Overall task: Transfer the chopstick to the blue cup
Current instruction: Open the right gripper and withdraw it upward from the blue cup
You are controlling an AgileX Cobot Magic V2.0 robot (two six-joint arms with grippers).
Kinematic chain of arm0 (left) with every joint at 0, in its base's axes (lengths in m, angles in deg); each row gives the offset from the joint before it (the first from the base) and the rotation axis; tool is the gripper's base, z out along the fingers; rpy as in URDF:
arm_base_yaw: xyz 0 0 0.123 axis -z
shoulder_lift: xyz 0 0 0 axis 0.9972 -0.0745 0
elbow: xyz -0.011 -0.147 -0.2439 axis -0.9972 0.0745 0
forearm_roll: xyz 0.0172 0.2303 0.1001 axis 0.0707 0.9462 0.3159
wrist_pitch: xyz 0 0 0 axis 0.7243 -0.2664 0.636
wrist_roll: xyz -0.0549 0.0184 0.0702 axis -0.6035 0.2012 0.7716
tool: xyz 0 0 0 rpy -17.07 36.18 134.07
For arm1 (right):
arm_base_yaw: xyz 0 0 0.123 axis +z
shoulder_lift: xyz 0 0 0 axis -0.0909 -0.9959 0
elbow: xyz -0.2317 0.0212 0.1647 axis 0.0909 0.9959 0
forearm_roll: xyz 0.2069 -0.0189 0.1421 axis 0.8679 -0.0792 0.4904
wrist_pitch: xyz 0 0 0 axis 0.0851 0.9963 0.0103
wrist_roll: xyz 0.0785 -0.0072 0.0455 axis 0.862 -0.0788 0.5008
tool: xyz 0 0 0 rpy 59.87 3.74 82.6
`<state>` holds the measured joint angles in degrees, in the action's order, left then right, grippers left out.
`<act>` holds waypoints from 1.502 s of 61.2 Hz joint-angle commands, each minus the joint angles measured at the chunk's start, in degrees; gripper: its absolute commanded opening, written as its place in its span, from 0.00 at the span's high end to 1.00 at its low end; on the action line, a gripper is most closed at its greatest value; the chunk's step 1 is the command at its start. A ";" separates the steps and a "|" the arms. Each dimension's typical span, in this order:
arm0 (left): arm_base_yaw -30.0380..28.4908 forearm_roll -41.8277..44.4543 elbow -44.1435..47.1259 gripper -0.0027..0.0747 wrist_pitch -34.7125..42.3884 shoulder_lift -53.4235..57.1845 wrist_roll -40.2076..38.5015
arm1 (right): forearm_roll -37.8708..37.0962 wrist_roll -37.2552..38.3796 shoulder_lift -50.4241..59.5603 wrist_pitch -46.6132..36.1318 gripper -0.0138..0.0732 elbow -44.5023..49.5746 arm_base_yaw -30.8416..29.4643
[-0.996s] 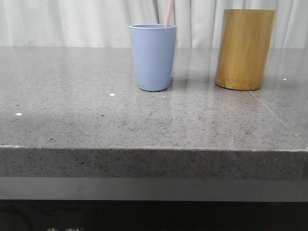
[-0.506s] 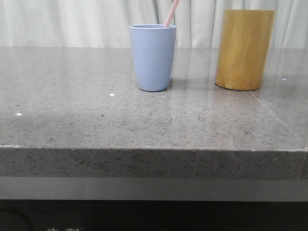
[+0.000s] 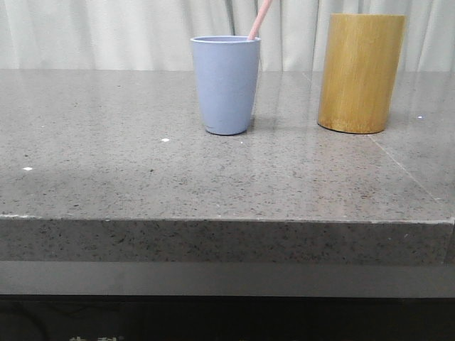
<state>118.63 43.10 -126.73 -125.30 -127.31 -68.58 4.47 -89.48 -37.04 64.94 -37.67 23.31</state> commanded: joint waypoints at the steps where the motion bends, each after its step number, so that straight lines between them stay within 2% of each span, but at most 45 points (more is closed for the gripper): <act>1: 0.39 -0.12 -1.44 0.66 3.76 0.72 -0.45 | -0.37 0.20 5.86 -8.81 0.50 6.22 -0.41; 16: 0.39 -0.12 -1.44 0.66 3.76 0.72 -0.45 | -0.38 0.20 16.78 -16.23 0.50 20.85 -0.41; 33: 0.39 -0.12 -1.44 0.66 3.76 0.72 -0.45 | -0.43 0.20 22.65 -17.75 0.52 26.33 -0.41; 37: 0.39 -0.12 -1.44 0.68 3.76 0.72 -0.45 | -0.43 0.20 22.70 -17.75 0.60 26.38 -0.41; 49: 0.39 -0.12 -1.44 0.93 3.54 0.72 -0.45 | -0.43 0.20 22.63 -17.75 0.92 26.38 -0.41; 52: 0.39 -0.12 -1.44 0.99 3.54 0.72 -0.45 | -0.43 0.20 22.63 -17.75 0.91 26.38 -0.41; 83: 0.39 -0.12 -1.44 0.99 3.54 0.72 -0.45 | -0.43 0.20 22.63 -18.20 0.92 26.38 -0.41; 92: -0.07 -0.55 0.50 0.99 5.67 2.20 -0.45 | -0.43 0.20 22.63 -18.21 0.92 26.38 -0.41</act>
<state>118.63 43.10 -125.86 -124.46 -127.01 -68.58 4.47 -89.38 -14.57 51.14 -9.95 23.31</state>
